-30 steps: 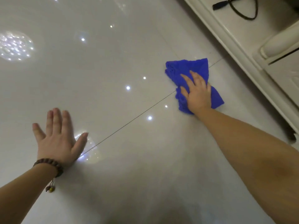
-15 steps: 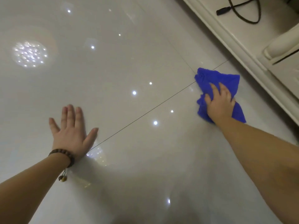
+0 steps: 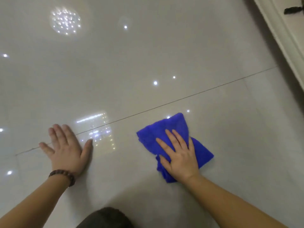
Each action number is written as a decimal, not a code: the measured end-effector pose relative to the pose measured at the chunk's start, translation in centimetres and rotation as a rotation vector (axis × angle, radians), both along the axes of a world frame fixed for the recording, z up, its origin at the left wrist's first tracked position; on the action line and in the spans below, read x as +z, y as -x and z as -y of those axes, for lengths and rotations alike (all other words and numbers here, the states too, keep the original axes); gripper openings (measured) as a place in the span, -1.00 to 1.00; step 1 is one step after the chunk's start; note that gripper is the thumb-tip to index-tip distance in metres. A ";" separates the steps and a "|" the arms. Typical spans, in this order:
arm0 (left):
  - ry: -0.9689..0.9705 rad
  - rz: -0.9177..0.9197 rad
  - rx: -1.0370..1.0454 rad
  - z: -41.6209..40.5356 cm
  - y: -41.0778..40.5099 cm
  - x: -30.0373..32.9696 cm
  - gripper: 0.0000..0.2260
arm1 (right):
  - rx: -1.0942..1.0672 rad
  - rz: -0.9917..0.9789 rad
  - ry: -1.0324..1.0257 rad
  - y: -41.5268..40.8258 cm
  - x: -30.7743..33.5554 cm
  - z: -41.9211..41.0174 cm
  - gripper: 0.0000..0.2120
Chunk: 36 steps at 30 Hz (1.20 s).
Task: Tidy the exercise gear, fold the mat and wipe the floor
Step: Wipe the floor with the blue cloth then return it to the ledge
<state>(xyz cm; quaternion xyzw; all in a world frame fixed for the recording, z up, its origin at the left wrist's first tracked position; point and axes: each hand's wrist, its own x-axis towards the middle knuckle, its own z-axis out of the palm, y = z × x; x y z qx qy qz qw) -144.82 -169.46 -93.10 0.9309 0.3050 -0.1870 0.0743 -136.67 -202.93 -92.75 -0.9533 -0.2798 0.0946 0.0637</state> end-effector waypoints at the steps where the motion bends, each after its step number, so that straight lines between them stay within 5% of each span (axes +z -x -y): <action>1: -0.002 -0.006 -0.008 -0.2 -0.1 -0.1 -0.10 | 0.007 0.008 -0.011 -2.6 -0.3 -2.2 -0.49; 7: 0.041 0.012 -0.013 -1.1 0.2 -0.4 -0.10 | -0.005 -0.006 0.045 -16.8 -0.6 -15.8 -0.49; 15: 0.029 0.060 0.275 -3.3 5.6 1.4 -0.09 | 0.523 0.034 0.025 3.5 0.3 -7.2 -0.44; 21: 0.065 -0.061 0.633 -5.0 11.0 1.5 0.09 | 0.533 0.036 -0.040 -3.6 -1.2 -19.5 -0.51; 27: 0.234 -0.188 0.619 -6.4 11.8 1.8 0.31 | 0.328 0.032 -0.034 -7.5 -1.0 -31.8 -0.50; 32: 0.231 -0.247 0.638 -6.5 11.1 1.8 0.35 | 0.840 -0.012 -0.055 4.3 0.0 -21.5 -0.48; 36: 0.275 -0.246 0.638 -6.8 11.2 2.2 0.39 | 0.915 -0.048 -0.010 2.1 -0.2 -28.0 -0.47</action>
